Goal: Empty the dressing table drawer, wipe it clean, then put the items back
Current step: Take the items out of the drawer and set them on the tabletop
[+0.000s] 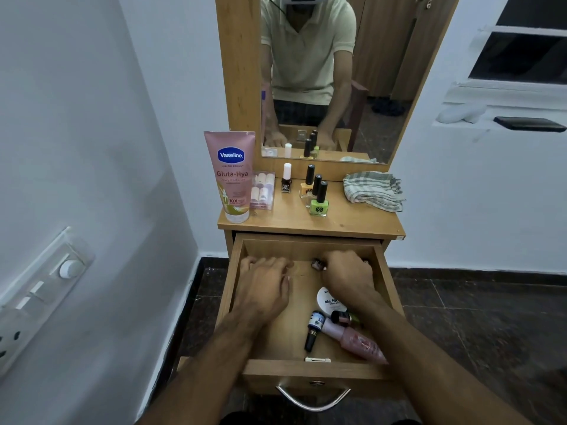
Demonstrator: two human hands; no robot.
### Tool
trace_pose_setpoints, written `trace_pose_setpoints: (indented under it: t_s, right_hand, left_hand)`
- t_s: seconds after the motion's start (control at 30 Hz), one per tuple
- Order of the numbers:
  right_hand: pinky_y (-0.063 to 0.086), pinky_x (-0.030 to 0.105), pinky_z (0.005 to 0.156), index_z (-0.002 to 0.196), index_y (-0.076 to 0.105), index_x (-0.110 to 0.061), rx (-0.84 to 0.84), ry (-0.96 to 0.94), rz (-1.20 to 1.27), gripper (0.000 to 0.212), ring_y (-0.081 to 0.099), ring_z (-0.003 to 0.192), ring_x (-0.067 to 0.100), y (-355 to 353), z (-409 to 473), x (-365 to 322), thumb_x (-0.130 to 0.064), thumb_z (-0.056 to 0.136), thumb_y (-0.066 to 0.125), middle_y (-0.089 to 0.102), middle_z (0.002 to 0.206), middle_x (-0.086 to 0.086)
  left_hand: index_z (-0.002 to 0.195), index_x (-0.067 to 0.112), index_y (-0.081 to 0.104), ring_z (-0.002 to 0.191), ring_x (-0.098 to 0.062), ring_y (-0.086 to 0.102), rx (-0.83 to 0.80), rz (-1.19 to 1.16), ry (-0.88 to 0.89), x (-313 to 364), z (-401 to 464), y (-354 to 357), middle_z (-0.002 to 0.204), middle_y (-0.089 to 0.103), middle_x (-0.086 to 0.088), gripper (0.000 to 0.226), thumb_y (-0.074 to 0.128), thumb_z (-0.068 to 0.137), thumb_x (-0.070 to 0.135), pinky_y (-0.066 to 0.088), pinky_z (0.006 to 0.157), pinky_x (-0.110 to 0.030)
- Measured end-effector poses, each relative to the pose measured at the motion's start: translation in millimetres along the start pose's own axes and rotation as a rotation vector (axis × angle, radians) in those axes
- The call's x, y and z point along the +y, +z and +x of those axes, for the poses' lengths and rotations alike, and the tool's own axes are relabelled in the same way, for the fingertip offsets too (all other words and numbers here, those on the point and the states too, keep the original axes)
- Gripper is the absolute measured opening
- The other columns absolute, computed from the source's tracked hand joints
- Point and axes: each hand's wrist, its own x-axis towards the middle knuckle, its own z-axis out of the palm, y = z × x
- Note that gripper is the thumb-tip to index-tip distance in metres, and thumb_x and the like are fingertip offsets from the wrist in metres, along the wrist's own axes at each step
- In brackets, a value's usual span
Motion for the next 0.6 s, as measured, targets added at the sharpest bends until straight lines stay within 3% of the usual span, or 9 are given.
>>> trace_pose_setpoints:
  t_s: [0.17, 0.27, 0.37, 0.47, 0.6]
  right_hand:
    - [0.049, 0.038, 0.079, 0.112, 0.070, -0.020, -0.022, -0.021, -0.119, 0.029, 0.060, 0.110, 0.028, 18.9, 2.3, 0.7, -0.008, 0.095, 0.050, 0.070, 0.115, 0.005]
    - [0.045, 0.038, 0.088, 0.113, 0.070, -0.026, 0.051, -0.131, -0.087, 0.024, 0.061, 0.110, 0.025, 18.4, 2.8, -0.6, -0.018, 0.097, 0.053, 0.071, 0.114, 0.000]
    - [0.048, 0.037, 0.095, 0.119, 0.071, -0.027, 0.123, -0.159, 0.392, 0.024, 0.065, 0.106, 0.015, 2.5, -3.1, -6.6, -0.025, 0.095, 0.066, 0.073, 0.112, -0.007]
    - [0.052, 0.012, 0.078, 0.119, 0.071, -0.025, 0.146, -0.171, 0.943, 0.033, 0.068, 0.091, -0.002, -24.8, -7.6, -21.0, -0.016, 0.088, 0.078, 0.074, 0.101, -0.013]
    - [0.054, 0.011, 0.069, 0.107, 0.064, -0.034, 0.299, -0.187, 1.083, 0.033, 0.067, 0.083, -0.005, -52.4, 6.9, -43.6, -0.018, 0.084, 0.082, 0.071, 0.093, -0.017]
  left_hand:
    - [0.124, 0.035, 0.058, 0.109, -0.007, 0.057, 0.012, 0.013, -0.010, 0.2, -0.4, 0.3, 0.119, 0.066, 0.015, 0.030, 0.050, 0.095, 0.032, 0.020, 0.105, -0.033]
    - [0.122, 0.034, 0.060, 0.108, -0.008, 0.058, 0.053, 0.071, -0.057, -0.2, -0.2, -3.7, 0.114, 0.067, 0.015, 0.031, 0.048, 0.094, 0.031, 0.013, 0.110, -0.036]
    - [0.122, 0.033, 0.059, 0.109, -0.009, 0.057, 0.081, 0.116, -0.131, 0.8, 0.0, -8.4, 0.113, 0.066, 0.014, 0.033, 0.049, 0.091, 0.028, 0.011, 0.112, -0.041]
    - [0.124, 0.030, 0.059, 0.112, -0.011, 0.056, 0.122, 0.105, -0.148, 1.9, -0.4, -11.8, 0.115, 0.065, 0.012, 0.035, 0.050, 0.091, 0.027, 0.013, 0.114, -0.043]
    - [0.127, 0.029, 0.059, 0.120, -0.011, 0.053, 0.161, 0.054, -0.171, 2.0, -0.8, -13.8, 0.122, 0.064, 0.010, 0.037, 0.054, 0.090, 0.027, 0.009, 0.115, -0.041]
